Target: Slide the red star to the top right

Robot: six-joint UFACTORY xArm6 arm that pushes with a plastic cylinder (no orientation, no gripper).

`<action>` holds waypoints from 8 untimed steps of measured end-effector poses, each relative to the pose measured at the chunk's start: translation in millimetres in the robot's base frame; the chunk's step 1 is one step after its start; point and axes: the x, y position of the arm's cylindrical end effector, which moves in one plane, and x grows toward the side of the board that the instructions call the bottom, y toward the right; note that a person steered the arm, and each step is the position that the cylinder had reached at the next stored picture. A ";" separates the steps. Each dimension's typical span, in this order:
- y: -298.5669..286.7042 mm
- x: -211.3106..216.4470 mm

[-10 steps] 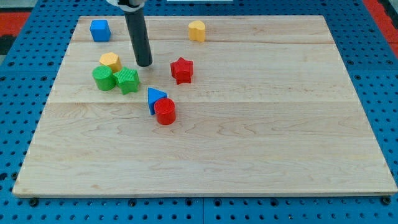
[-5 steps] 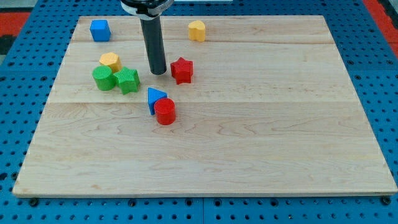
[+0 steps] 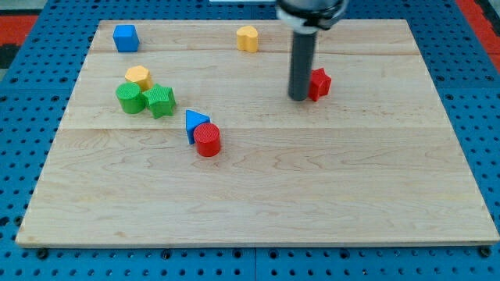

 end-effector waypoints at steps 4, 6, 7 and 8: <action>84.5 -57.7; 91.8 -95.0; 85.8 -70.1; 41.9 -67.3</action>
